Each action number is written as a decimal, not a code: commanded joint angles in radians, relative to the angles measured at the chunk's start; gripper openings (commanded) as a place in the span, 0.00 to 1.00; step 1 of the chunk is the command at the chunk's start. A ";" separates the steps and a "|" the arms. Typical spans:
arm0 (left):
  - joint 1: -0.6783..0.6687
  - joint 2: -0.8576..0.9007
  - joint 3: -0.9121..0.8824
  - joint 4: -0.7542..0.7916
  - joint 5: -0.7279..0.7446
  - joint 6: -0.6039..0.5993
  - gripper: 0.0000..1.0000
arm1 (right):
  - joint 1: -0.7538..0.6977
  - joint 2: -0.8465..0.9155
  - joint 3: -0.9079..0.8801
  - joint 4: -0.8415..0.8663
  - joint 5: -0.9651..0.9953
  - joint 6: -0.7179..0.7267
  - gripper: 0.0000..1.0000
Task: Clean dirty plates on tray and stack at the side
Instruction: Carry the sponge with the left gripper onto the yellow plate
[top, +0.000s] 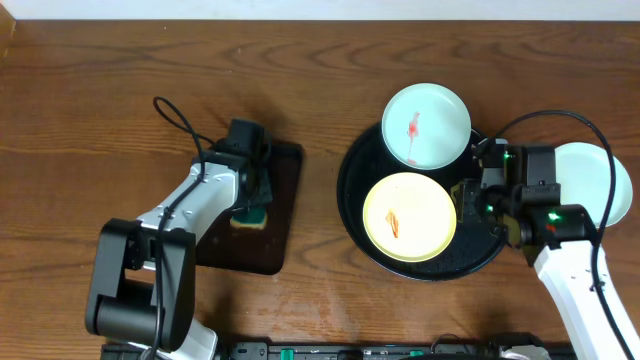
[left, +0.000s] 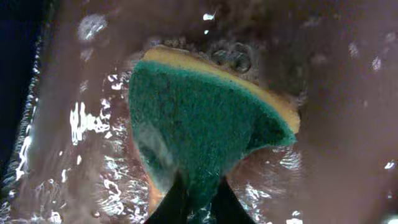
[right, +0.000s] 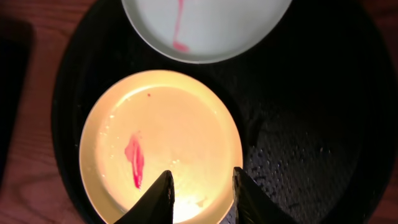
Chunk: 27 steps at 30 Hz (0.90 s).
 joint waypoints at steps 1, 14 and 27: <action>0.000 0.016 0.002 -0.060 0.024 -0.003 0.08 | 0.003 0.029 0.004 -0.002 0.012 0.040 0.28; -0.010 -0.091 0.402 -0.398 0.220 0.015 0.08 | -0.078 0.144 0.000 -0.005 0.005 0.072 0.25; -0.386 -0.035 0.413 -0.246 0.304 -0.174 0.08 | -0.078 0.472 -0.002 0.097 -0.087 -0.018 0.19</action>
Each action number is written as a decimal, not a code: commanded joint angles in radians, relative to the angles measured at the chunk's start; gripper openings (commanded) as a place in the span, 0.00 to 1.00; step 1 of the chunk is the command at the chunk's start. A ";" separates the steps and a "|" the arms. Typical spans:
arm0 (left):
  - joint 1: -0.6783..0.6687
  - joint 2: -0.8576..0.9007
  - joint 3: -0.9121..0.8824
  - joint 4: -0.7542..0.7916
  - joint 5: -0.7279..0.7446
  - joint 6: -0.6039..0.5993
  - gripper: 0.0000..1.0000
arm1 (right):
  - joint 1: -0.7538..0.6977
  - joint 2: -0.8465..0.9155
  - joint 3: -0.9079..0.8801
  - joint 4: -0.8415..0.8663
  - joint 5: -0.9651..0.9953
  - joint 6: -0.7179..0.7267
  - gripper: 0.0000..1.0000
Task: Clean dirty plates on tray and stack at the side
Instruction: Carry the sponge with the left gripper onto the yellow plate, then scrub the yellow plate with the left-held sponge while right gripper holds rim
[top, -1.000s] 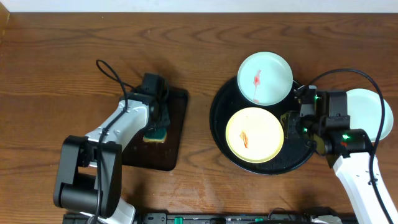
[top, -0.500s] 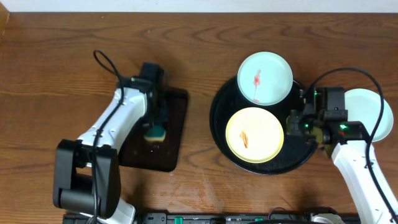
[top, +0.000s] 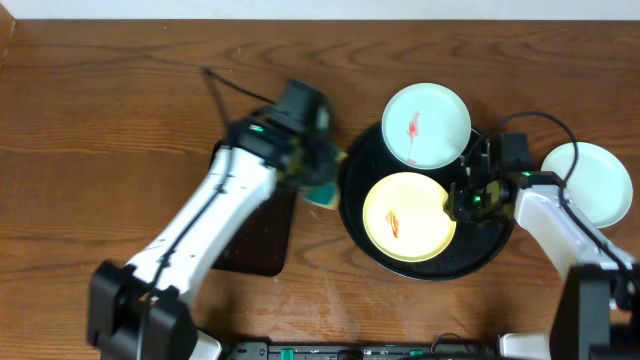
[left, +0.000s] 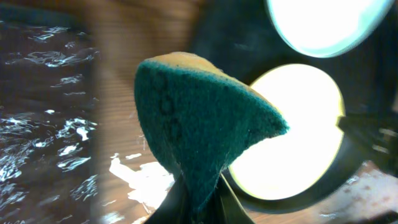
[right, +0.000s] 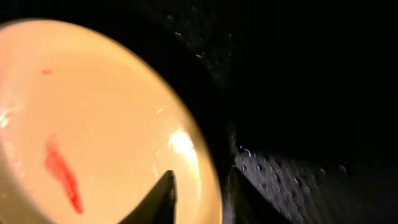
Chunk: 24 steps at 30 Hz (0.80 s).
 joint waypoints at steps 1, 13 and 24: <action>-0.113 0.069 0.004 0.075 0.023 -0.113 0.08 | -0.004 0.080 -0.002 0.028 -0.029 -0.031 0.13; -0.319 0.307 0.004 0.375 0.020 -0.241 0.08 | 0.000 0.109 -0.002 0.040 -0.039 -0.043 0.01; -0.282 0.478 0.005 0.341 -0.045 -0.251 0.07 | 0.000 0.109 -0.002 0.010 -0.039 -0.043 0.01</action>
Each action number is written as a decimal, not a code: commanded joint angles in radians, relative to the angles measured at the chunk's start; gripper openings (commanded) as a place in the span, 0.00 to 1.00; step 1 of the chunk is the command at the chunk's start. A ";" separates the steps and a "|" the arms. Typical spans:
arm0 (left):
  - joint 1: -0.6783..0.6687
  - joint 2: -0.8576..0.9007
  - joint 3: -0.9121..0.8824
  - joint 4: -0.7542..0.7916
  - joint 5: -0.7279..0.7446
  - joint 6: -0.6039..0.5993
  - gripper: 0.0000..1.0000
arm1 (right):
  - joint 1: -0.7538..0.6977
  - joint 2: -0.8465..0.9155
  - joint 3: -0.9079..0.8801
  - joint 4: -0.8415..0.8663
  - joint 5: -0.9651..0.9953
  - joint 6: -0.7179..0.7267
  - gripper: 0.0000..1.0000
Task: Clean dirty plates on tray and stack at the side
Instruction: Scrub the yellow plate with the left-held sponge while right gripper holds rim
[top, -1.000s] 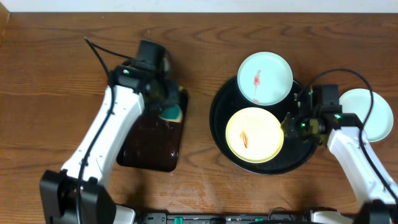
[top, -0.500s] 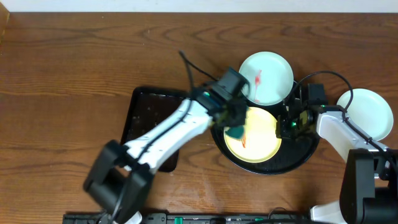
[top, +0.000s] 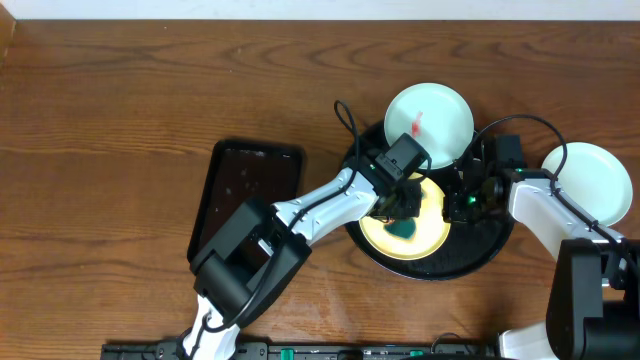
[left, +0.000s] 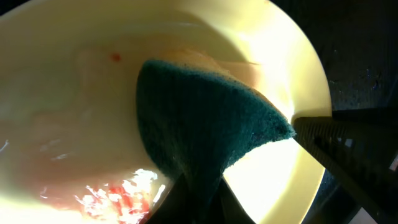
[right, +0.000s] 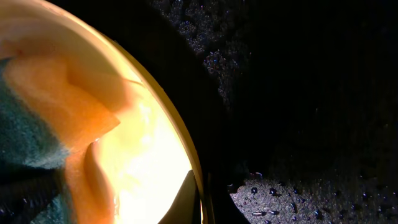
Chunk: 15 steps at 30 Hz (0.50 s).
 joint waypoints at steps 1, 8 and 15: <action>0.040 0.064 -0.013 -0.084 -0.137 -0.020 0.07 | 0.000 0.026 -0.004 -0.015 0.011 -0.005 0.01; 0.078 0.063 0.083 -0.327 -0.452 -0.010 0.07 | 0.000 0.026 -0.004 -0.015 0.011 -0.005 0.01; 0.062 0.079 0.101 -0.299 -0.399 0.048 0.08 | 0.000 0.026 -0.004 -0.015 0.018 -0.005 0.01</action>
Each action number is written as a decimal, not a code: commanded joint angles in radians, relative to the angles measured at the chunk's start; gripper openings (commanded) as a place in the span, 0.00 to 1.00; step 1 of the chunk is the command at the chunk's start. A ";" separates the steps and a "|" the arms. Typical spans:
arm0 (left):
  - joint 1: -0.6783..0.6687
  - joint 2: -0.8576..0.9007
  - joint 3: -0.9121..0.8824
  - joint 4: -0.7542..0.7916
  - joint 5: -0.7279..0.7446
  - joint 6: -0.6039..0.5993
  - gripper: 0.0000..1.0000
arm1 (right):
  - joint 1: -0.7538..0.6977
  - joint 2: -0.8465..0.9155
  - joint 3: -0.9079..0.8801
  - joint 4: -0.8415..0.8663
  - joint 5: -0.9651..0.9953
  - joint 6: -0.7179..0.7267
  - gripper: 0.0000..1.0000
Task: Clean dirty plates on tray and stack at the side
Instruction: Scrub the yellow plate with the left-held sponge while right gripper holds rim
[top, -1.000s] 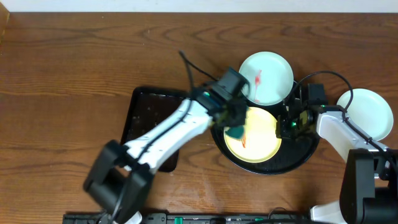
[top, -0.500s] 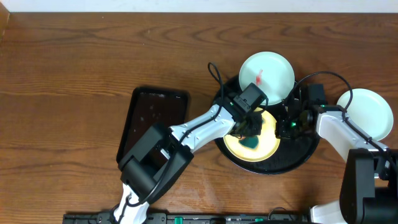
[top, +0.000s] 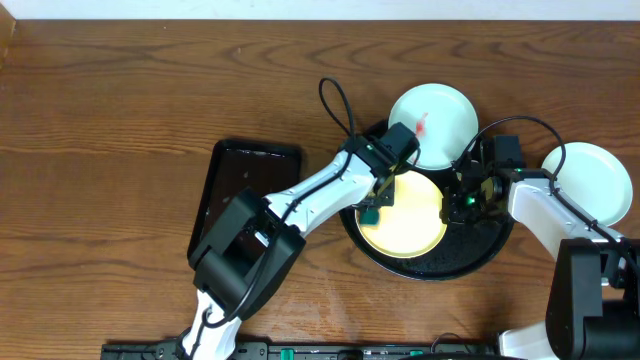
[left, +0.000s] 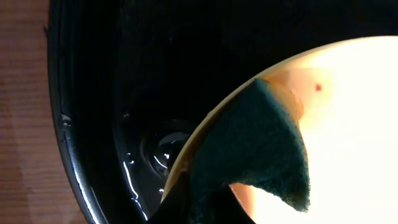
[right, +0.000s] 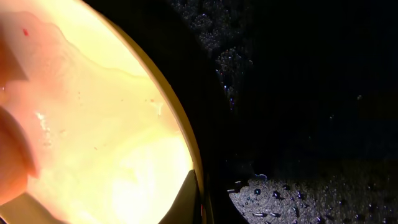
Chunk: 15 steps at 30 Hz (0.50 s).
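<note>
A yellow plate (top: 408, 215) lies in the round black tray (top: 480, 245); it looks wet, with only a red speck (left: 318, 88) showing. My left gripper (left: 200, 202) is shut on a green and yellow sponge (left: 255, 149), which rests on the plate's left rim. My right gripper (right: 199, 196) is shut on the plate's right rim (right: 186, 140). A pale plate with a red streak (top: 432, 115) sits on the tray's far edge.
A white plate (top: 592, 180) rests on the wood to the right of the tray, beside my right arm. A dark rectangular dish of water (top: 245, 195) lies to the left. Water beads on the tray floor (right: 298, 193).
The sponge in my left gripper has moved from the middle of the yellow plate to its left rim. The red smear in the plate no longer shows. My right gripper still pinches the right rim.
First my left gripper held the sponge in the water dish while my right stood open at the yellow plate's edge. Then the sponge was in the air near the tray, then on the stained plate with my right shut on the rim. Now the stain is wiped.
</note>
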 joint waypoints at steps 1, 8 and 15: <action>0.014 0.069 -0.008 0.032 -0.014 0.021 0.08 | 0.000 0.023 -0.004 -0.001 0.042 -0.006 0.01; -0.036 0.163 -0.008 0.229 0.465 0.093 0.08 | 0.000 0.023 -0.004 0.001 0.042 -0.005 0.01; -0.045 0.155 0.029 0.197 0.531 0.237 0.08 | 0.000 0.023 -0.004 0.001 0.042 -0.005 0.01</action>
